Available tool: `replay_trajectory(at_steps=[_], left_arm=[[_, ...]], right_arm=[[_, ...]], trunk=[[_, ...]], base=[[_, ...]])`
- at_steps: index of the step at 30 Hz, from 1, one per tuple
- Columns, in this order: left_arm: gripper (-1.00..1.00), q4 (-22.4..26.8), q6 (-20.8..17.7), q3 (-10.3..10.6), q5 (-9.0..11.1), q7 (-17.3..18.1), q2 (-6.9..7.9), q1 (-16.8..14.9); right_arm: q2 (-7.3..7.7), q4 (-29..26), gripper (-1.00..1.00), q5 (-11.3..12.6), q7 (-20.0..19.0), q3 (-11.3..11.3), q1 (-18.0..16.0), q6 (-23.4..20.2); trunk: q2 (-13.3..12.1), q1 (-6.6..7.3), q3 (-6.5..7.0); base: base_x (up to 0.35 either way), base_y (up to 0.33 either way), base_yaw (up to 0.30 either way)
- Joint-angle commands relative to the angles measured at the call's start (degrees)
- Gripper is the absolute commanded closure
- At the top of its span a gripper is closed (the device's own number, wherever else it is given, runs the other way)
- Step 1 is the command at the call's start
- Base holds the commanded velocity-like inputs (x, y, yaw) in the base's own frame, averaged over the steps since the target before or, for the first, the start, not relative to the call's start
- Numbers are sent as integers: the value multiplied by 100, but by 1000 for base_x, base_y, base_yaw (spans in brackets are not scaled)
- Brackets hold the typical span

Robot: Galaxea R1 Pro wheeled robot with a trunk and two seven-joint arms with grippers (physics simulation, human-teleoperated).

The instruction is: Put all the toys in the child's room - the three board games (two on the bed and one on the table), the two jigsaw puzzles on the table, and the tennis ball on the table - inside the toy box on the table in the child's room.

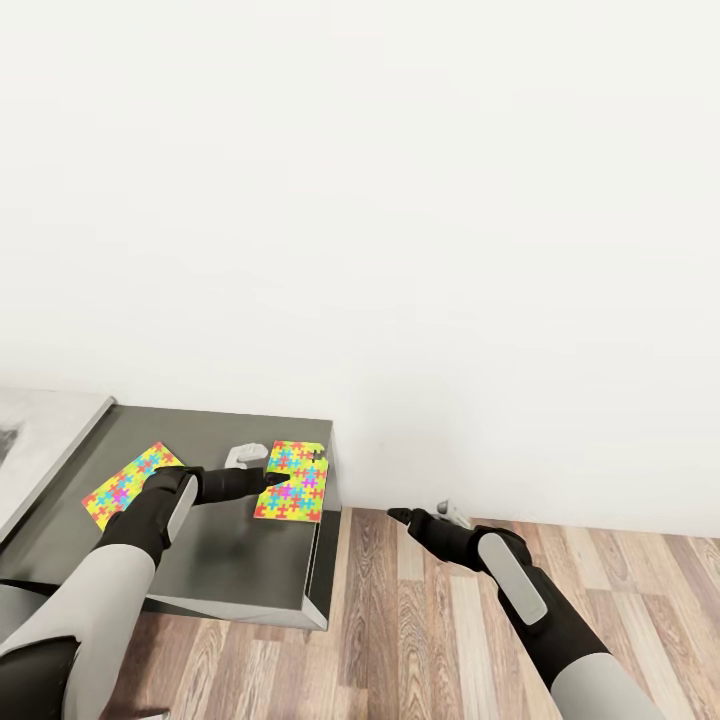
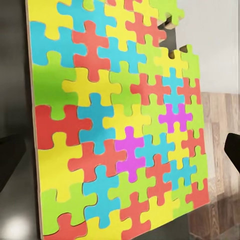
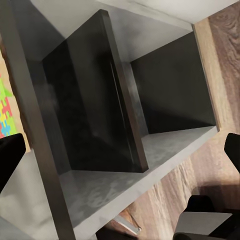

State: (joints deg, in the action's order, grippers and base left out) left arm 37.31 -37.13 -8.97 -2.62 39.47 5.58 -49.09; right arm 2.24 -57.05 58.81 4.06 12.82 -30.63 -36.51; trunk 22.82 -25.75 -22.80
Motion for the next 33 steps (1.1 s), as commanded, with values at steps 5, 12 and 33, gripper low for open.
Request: replay_trajectory(at_steps=[5, 12, 33], left_arm=[[-100, 5, -40, -26, -28, 85, -1, -4], [-100, 5, -40, -26, -28, 136, 4, -4], [-100, 5, -40, -26, -24, 248, 4, -4]], right_arm=[[5, -11, -100, 51, 43, 14, -4, -7], [4, -15, -100, 51, 43, 14, -4, -10], [4, -17, -100, 51, 43, 19, -4, -13]], trunk=[[10, -3, -9], [10, -3, -9], [10, -3, -9]], base=[[0, 0, 0], [0, 0, 0], [0, 0, 0]])
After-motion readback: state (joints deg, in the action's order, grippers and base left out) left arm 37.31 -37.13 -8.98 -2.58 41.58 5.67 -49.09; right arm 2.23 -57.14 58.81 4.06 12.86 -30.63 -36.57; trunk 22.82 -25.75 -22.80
